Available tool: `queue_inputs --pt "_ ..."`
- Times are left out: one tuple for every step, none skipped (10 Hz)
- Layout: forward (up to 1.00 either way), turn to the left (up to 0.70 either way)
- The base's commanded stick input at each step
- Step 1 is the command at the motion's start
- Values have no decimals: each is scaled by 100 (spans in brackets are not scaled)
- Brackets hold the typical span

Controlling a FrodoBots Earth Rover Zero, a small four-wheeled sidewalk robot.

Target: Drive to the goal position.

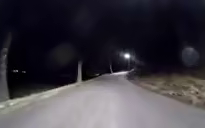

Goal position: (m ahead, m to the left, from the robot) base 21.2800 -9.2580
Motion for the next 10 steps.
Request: queue_inputs --pt "100 0" --pt "100 0" --pt "100 0" --pt "100 0" --pt "100 0" --pt "100 0" --pt "100 0" --pt "100 -1" --pt "100 -4" --pt "100 -11"
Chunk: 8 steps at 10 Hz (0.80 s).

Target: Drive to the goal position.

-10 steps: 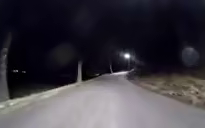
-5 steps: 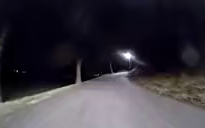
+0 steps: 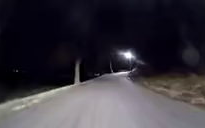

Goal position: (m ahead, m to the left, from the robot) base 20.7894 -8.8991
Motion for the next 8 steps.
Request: queue_inputs --pt "100 -13" --pt "100 -4" --pt "100 0" --pt "100 0" --pt "100 0" --pt "100 0" --pt "100 0" --pt "100 0"
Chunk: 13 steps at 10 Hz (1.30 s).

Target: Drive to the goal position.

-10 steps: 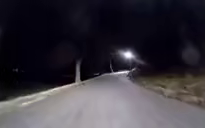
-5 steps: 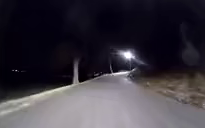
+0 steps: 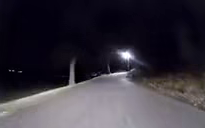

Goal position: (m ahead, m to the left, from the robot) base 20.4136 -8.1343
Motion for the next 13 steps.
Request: queue_inputs --pt "100 0" --pt "100 0" --pt "100 0" --pt "100 0" --pt "100 0" --pt "100 0" --pt "100 0" --pt "100 0" --pt "100 0" --pt "100 0" --pt "100 0" --pt "100 0" --pt "100 0"
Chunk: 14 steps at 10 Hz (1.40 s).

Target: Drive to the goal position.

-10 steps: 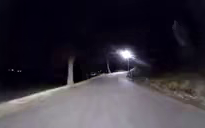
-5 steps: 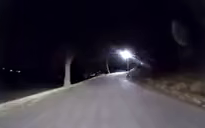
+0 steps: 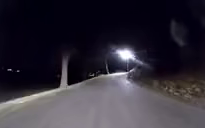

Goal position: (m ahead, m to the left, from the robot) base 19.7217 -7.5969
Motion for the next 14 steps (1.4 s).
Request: queue_inputs --pt "100 0" --pt "100 0" --pt "100 0" --pt "100 0" --pt "100 0" --pt "100 0" --pt "100 0" --pt "100 0" --pt "100 0" --pt "100 0" --pt "100 0" --pt "100 0" --pt "100 0" --pt "100 -2"
